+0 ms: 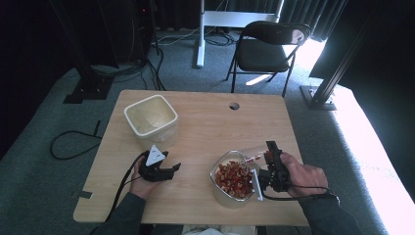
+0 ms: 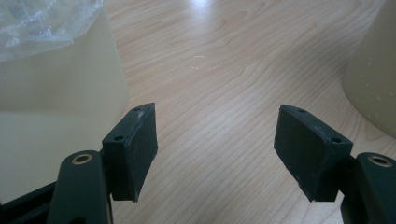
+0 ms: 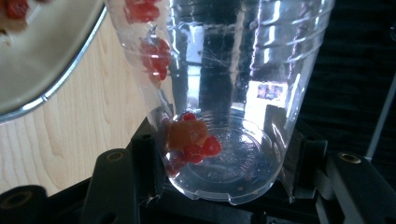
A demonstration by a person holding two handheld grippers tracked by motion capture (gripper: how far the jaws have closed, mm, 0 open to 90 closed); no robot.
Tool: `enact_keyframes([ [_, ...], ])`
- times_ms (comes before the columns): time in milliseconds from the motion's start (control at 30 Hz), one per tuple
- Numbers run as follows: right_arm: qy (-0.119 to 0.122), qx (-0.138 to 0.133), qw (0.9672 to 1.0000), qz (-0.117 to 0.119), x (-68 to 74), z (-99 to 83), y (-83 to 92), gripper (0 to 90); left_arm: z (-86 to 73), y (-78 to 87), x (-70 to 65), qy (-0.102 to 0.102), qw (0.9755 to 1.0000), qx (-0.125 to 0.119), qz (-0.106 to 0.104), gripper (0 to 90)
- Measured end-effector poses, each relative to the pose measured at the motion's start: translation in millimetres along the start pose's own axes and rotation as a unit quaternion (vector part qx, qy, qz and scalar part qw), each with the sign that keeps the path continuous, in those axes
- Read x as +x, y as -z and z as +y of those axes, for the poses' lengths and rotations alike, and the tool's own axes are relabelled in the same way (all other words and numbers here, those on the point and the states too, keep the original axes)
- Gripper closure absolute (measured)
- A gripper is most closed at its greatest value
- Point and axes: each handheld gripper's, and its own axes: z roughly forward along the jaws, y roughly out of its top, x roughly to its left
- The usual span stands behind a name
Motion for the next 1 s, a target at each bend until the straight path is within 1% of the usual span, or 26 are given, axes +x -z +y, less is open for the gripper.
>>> enact_keyframes([
  [33, 0.009, 0.004, 1.0000, -0.003, 0.9, 0.7, 0.1, 43.4, 0.0, 0.0, 0.0, 0.000, 1.0000, 0.000, 0.000, 30.8],
  [67, 0.008, 0.007, 0.9999, -0.006, 0.2, 0.1, -0.2, 43.4, 0.0, 0.0, -0.2, 0.001, 1.0000, -0.001, -0.001, 30.8],
  [133, -0.004, 0.003, 1.0000, -0.001, -1.1, -0.7, 0.0, 43.4, 0.0, -0.1, -0.2, 0.000, 1.0000, -0.001, -0.001, 30.8],
  [167, 0.006, 0.002, 1.0000, -0.002, -0.1, -0.1, 0.0, 43.4, -0.1, -0.1, -0.1, 0.000, 1.0000, 0.000, -0.001, 30.8],
  [200, 0.008, 0.007, 0.9999, -0.006, 0.0, -0.2, -0.2, 43.3, -0.1, 0.0, -0.1, 0.000, 1.0000, 0.000, 0.000, 30.8],
  [233, 0.000, 0.006, 1.0000, -0.007, -1.1, -0.8, -0.2, 43.3, -0.1, 0.0, -0.2, 0.001, 1.0000, -0.001, -0.001, 30.8],
  [267, 0.000, 0.006, 1.0000, -0.007, -1.1, -0.8, -0.2, 43.3, -0.1, 0.0, -0.2, 0.001, 1.0000, -0.001, -0.001, 30.8],
  [300, -0.006, -0.001, 1.0000, 0.000, -1.2, -0.5, 0.4, 43.4, -0.1, 0.0, -0.1, 0.001, 1.0000, 0.000, 0.000, 30.8],
  [333, 0.006, 0.007, 0.9999, -0.007, 0.1, -0.5, 0.3, 43.3, -0.1, 0.1, -0.1, 0.000, 1.0000, 0.000, 0.000, 30.8],
  [367, -0.005, 0.006, 1.0000, -0.006, -1.0, -1.5, 0.3, 43.4, -0.1, 0.0, -0.2, 0.000, 1.0000, -0.001, -0.001, 30.8],
  [400, -0.011, -0.003, 0.9999, 0.002, -0.9, -1.6, 0.7, 43.3, -0.1, -0.2, -0.2, 0.001, 1.0000, 0.000, -0.001, 30.8],
  [433, -0.001, -0.002, 1.0000, 0.003, 0.5, -1.1, 1.2, 43.3, -0.2, -0.2, -0.4, 0.001, 1.0000, 0.000, -0.001, 30.8],
  [467, 0.003, 0.005, 1.0000, -0.002, 1.2, -1.1, 1.1, 43.4, -0.2, -0.2, -0.4, 0.001, 1.0000, 0.000, -0.001, 30.8],
  [500, -0.005, 0.003, 1.0000, -0.003, 0.3, -2.0, 0.9, 43.3, -0.2, -0.4, -0.3, 0.000, 1.0000, 0.000, -0.001, 30.8],
  [533, -0.009, -0.004, 0.9999, 0.005, 0.5, -1.8, 0.9, 43.3, -0.2, -0.7, -0.2, 0.000, 1.0000, 0.001, -0.001, 30.8],
  [567, 0.003, -0.004, 1.0000, 0.008, 2.8, -0.9, 0.8, 43.3, -0.3, -0.7, -0.2, 0.001, 1.0000, 0.001, -0.001, 30.8],
  [600, 0.006, 0.004, 1.0000, 0.003, 4.0, -0.7, 0.3, 43.3, -0.3, -0.5, -0.2, 0.001, 1.0000, 0.000, -0.001, 30.8],
  [667, -0.012, -0.006, 0.9998, 0.011, 1.7, -2.3, -0.1, 43.3, -0.2, -0.3, -0.1, 0.001, 1.0000, 0.000, -0.001, 30.8],
  [733, -0.011, -0.003, 0.9999, 0.013, 2.7, -2.4, -1.1, 43.3, -0.1, -0.2, 0.2, 0.001, 1.0000, 0.000, 0.000, 30.8],
  [767, -0.023, -0.007, 0.9996, 0.017, 1.9, -3.6, -1.1, 43.2, 0.0, 0.0, 0.3, 0.001, 1.0000, -0.001, -0.001, 30.8],
  [833, -0.063, -0.021, 0.9974, 0.028, -1.9, -8.5, -1.2, 43.3, 0.1, 0.2, 0.7, 0.002, 1.0000, -0.003, -0.001, 30.8],
  [867, -0.084, -0.029, 0.9955, 0.034, -3.3, -11.6, -2.3, 43.2, 0.1, 0.2, 1.0, 0.002, 1.0000, -0.003, -0.001, 30.8],
  [933, -0.110, -0.037, 0.9921, 0.048, -4.7, -16.3, -4.3, 43.2, 0.1, 0.1, 1.3, 0.003, 1.0000, -0.003, -0.001, 30.8],
  [1000, -0.137, -0.043, 0.9876, 0.063, -5.5, -20.6, -7.4, 43.2, 0.2, 0.3, 1.1, 0.003, 1.0000, -0.004, -0.003, 30.8],
])
